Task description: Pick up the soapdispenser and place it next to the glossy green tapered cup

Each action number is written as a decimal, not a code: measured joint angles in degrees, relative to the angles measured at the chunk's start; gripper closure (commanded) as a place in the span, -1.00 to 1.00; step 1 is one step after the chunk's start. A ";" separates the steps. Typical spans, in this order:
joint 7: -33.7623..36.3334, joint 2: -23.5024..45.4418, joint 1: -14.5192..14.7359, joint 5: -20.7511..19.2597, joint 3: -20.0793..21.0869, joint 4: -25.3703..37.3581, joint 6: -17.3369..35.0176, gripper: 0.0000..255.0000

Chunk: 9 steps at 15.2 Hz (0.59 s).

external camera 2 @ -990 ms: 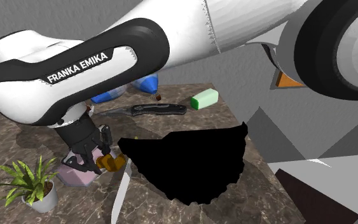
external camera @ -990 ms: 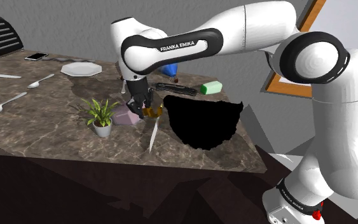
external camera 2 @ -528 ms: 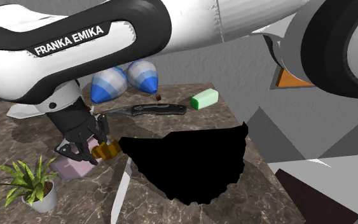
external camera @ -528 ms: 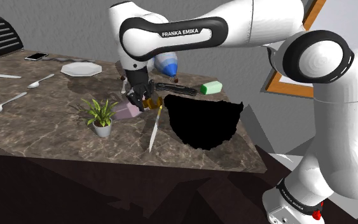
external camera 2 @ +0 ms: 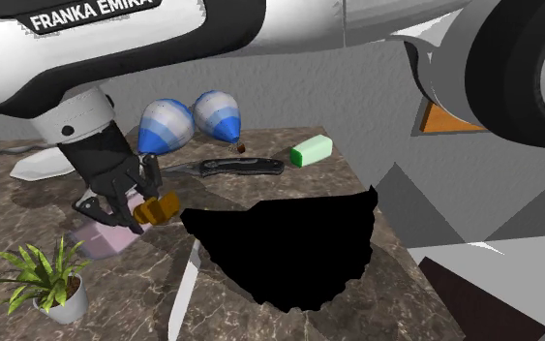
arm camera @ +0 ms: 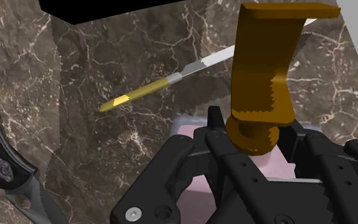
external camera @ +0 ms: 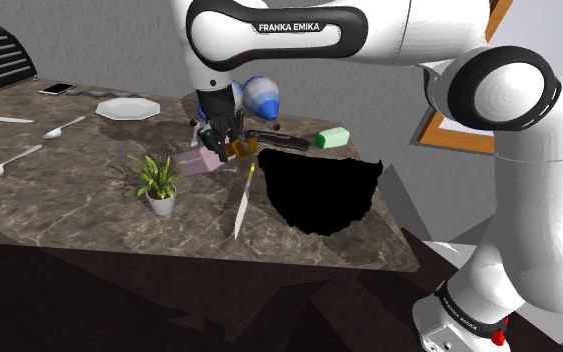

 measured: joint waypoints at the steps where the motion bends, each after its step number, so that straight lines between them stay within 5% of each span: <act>1: -0.08 0.12 0.10 -0.01 0.00 0.94 -0.81 1.00; 7: -0.53 0.70 0.74 -0.12 -0.01 6.32 -5.55 1.00; 9: -1.53 -2.17 -0.78 0.33 -0.07 2.28 -4.26 1.00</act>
